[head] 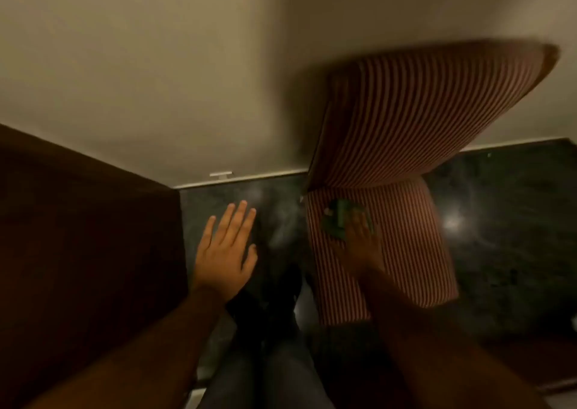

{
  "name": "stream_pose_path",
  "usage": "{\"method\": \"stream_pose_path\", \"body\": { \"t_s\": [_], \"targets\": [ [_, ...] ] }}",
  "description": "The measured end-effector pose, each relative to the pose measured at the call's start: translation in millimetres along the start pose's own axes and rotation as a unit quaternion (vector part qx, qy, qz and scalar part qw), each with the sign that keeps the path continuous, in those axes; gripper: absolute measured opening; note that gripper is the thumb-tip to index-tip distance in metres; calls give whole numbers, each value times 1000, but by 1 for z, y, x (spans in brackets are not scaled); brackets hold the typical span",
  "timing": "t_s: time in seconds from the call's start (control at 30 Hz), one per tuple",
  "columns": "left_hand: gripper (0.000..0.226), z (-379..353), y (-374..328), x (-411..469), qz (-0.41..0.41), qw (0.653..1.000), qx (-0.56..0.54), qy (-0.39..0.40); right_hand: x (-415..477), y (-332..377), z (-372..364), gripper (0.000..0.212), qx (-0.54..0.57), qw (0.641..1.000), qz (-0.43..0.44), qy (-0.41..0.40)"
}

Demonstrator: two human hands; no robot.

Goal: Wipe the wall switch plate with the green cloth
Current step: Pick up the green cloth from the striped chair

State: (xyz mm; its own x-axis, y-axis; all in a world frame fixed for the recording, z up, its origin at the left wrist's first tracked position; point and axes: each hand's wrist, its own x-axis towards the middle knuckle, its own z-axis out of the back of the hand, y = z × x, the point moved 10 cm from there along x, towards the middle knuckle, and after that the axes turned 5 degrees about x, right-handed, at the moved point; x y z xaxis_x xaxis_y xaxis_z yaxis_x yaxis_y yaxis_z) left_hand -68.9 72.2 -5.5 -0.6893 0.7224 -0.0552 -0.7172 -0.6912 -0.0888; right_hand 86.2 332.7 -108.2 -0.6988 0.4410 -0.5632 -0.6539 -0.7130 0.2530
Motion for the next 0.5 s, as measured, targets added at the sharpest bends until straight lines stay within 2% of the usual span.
{"method": "stream_pose_path", "body": {
  "t_s": [0.13, 0.2, 0.37, 0.5],
  "targets": [
    [79, -41, 9, 0, 16, 998, 26, 46, 39, -16, -28, 91, -51, 997, -6, 58],
    [79, -60, 10, -7, 13, 998, 30, 62, 49, -19, -39, 93, -68, 996, 6, 62],
    [78, -87, 15, -14, 11, 996, 32, 80, 73, -31, -46, 92, -54, 998, 24, 39],
    [78, -81, 21, -10, 20, 996, 35, 80, 82, -31, -35, 81, -29, 999, 44, 9]
  ]
}}
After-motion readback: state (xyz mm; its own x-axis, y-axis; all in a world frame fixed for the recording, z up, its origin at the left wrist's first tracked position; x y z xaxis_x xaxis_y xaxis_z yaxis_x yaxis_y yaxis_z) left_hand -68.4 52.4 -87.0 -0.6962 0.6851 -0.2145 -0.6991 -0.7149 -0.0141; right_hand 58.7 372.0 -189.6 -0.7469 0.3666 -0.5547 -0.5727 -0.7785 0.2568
